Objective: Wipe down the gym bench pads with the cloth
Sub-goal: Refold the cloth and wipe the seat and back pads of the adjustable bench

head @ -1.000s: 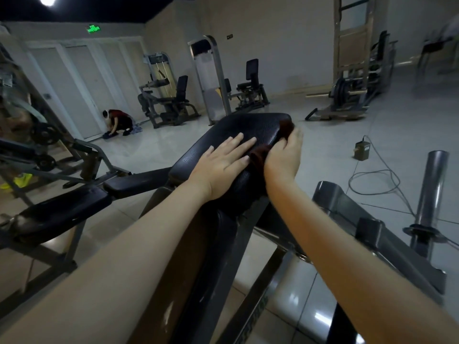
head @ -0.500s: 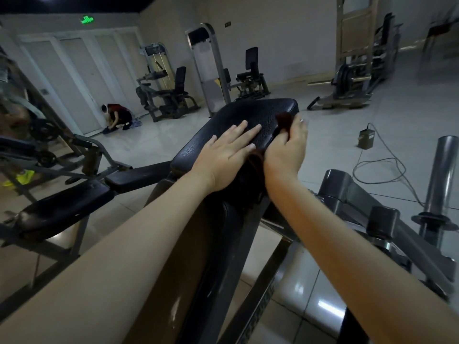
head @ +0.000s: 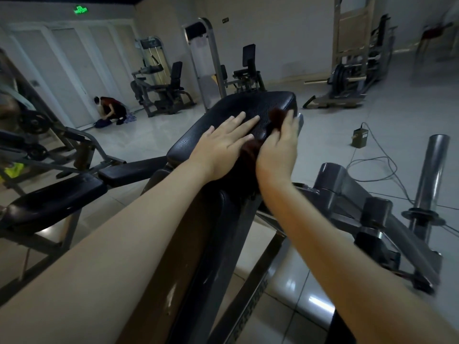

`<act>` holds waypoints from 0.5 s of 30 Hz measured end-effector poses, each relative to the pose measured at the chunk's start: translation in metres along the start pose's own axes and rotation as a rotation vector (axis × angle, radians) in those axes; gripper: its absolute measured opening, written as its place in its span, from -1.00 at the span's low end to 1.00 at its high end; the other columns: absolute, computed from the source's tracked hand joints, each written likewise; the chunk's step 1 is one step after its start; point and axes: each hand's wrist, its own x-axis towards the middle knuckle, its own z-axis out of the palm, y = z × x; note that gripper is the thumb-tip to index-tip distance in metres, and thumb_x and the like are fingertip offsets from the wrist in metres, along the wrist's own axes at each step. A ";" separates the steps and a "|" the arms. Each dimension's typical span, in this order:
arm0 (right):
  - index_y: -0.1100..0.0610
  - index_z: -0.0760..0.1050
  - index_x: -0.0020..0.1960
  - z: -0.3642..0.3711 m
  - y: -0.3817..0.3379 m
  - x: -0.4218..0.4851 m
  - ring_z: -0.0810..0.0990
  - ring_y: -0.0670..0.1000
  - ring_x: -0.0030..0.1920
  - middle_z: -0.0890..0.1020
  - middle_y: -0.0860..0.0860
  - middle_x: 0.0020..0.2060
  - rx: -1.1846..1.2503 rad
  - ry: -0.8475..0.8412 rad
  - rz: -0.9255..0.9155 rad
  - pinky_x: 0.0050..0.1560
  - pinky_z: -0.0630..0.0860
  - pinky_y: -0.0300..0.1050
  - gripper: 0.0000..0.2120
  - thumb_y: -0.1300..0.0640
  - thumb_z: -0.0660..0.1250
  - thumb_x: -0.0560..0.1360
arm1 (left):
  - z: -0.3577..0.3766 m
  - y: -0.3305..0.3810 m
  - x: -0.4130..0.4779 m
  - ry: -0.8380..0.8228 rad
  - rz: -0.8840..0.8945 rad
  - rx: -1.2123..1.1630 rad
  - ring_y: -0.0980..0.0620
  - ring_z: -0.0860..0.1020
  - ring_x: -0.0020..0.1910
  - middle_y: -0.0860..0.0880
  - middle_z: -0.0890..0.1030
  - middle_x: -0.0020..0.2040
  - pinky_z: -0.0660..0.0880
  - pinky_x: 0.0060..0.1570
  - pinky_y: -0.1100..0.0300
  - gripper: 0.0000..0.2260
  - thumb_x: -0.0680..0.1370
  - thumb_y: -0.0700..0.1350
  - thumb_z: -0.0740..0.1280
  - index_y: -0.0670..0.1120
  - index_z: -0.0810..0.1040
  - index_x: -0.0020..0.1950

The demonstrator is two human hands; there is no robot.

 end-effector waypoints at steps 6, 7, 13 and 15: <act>0.09 0.01 0.58 -0.001 0.001 -0.067 -0.09 -0.08 0.56 -0.03 0.00 0.58 0.063 -0.090 -0.052 0.53 -0.09 -0.20 -0.48 0.28 0.02 0.66 | -0.004 0.006 0.000 -0.007 -0.036 -0.058 0.10 -0.05 0.59 0.08 0.01 0.62 -0.15 0.53 -0.05 -0.48 0.59 0.11 -0.10 0.21 0.06 0.58; 0.10 0.03 0.58 0.001 0.001 -0.062 -0.08 -0.07 0.57 -0.01 0.02 0.58 0.068 -0.070 -0.046 0.54 -0.09 -0.18 -0.49 0.28 0.02 0.66 | -0.004 0.006 -0.001 -0.008 -0.038 -0.052 0.10 -0.05 0.59 0.09 0.01 0.62 -0.15 0.53 -0.05 -0.51 0.62 0.12 -0.08 0.21 0.06 0.58; 0.20 0.23 0.52 0.010 0.006 0.022 0.15 0.08 0.53 0.24 0.14 0.52 0.074 0.118 0.034 0.54 0.04 -0.05 -0.53 0.33 0.05 0.61 | 0.000 -0.001 -0.001 0.011 0.006 -0.023 0.10 -0.07 0.59 0.09 -0.01 0.63 -0.14 0.52 -0.05 -0.55 0.68 0.12 -0.03 0.22 0.03 0.58; 0.21 0.27 0.51 0.011 0.007 0.058 0.24 0.10 0.50 0.32 0.15 0.48 0.068 0.166 0.087 0.51 0.14 -0.01 -0.53 0.32 0.03 0.60 | 0.001 -0.001 -0.001 0.021 -0.010 -0.082 0.13 -0.07 0.59 0.11 0.00 0.62 -0.16 0.52 -0.01 -0.57 0.69 0.11 -0.01 0.24 0.06 0.57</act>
